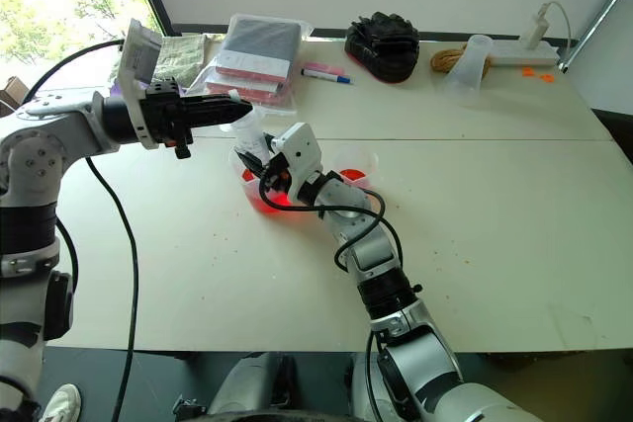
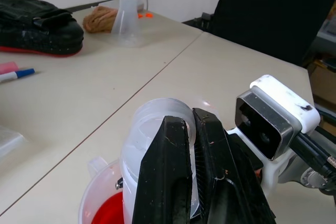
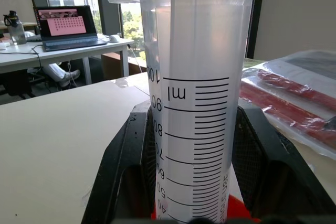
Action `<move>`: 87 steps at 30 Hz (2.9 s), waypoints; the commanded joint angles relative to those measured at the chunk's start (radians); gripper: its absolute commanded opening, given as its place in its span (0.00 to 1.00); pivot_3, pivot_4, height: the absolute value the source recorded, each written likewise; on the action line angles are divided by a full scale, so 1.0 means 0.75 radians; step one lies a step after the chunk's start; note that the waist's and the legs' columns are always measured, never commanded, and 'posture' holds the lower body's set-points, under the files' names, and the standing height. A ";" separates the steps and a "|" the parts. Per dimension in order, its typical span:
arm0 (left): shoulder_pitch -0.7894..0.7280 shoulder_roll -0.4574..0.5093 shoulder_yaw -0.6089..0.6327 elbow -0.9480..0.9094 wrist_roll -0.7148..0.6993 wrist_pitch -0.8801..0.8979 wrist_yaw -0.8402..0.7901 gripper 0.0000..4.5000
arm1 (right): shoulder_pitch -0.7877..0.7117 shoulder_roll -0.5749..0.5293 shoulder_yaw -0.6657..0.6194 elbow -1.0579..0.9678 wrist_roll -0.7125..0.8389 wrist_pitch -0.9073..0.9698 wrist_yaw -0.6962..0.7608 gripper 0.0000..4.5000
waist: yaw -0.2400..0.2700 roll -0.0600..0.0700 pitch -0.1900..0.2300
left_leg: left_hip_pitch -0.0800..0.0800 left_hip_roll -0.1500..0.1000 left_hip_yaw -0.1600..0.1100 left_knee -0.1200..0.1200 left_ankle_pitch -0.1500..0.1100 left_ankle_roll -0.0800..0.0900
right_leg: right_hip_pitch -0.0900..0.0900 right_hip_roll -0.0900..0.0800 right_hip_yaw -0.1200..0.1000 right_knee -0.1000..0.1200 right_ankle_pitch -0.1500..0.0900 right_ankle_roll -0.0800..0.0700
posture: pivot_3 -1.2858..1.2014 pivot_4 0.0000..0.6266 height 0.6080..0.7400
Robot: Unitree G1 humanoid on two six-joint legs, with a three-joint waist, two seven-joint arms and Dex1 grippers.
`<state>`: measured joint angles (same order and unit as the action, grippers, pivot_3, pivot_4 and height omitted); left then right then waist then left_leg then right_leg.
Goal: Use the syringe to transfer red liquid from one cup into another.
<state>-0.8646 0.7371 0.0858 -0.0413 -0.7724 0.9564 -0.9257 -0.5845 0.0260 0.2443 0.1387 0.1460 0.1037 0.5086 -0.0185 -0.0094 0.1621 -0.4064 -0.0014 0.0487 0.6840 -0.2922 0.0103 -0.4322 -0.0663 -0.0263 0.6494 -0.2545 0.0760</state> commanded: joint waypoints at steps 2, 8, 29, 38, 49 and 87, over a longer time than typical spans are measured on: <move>-0.095 0.004 0.052 0.008 -0.001 -0.028 0.004 0.00 | 0.001 0.019 0.020 -0.051 0.013 0.017 0.016 0.31 | 0.000 0.000 0.000 | 0.000 0.000 0.000 0.000 0.000 0.000 | 0.000 0.000 0.000 0.000 0.000 0.000 | 0.52 0.24 1.00; -0.120 0.000 0.055 0.019 0.001 -0.032 0.003 0.00 | 0.014 0.020 0.030 -0.064 0.021 0.052 0.019 0.31 | -0.001 0.000 0.000 | 0.000 0.000 0.000 0.000 0.000 0.000 | 0.000 0.000 0.000 0.000 0.000 0.000 | 0.52 0.24 1.00; -0.168 0.004 0.058 0.042 0.014 -0.033 0.009 0.00 | 0.037 0.030 0.039 -0.067 0.044 0.119 0.029 0.31 | 0.000 0.000 0.000 | 0.000 0.000 0.000 0.000 0.000 0.000 | 0.000 0.000 0.000 0.000 0.000 0.000 | 0.52 0.24 1.00; -0.180 0.002 0.057 0.061 0.019 -0.039 0.006 0.00 | 0.049 0.031 0.039 -0.083 0.042 0.136 0.029 0.31 | 0.000 0.000 0.000 | 0.000 0.000 0.000 0.000 0.000 0.000 | 0.000 0.000 0.000 0.000 0.000 0.000 | 0.52 0.24 1.00; -0.181 -0.002 0.065 0.070 0.017 -0.046 0.006 0.00 | 0.051 0.025 0.038 -0.094 0.039 0.142 0.031 0.31 | 0.000 0.000 0.000 | 0.000 0.000 0.000 0.000 0.000 0.000 | 0.000 0.001 0.000 0.000 0.000 0.000 | 0.52 0.24 1.00; -0.133 0.023 0.036 0.006 0.028 0.034 0.023 0.71 | -0.056 0.013 -0.032 -0.046 0.048 0.097 0.022 0.31 | 0.000 0.000 0.000 | 0.000 0.000 0.000 0.000 0.000 0.000 | 0.000 0.001 0.000 0.000 0.000 0.000 | 0.52 0.24 1.00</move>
<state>-0.9441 0.7413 0.0714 -0.0228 -0.7564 1.0005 -0.9221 -0.6063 0.0254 0.2094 0.1349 0.1783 0.1905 0.5128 -0.0182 -0.0094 0.1621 -0.4065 -0.0015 0.0487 0.6840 -0.2922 0.0103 -0.4322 -0.0658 -0.0263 0.6497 -0.2545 0.0761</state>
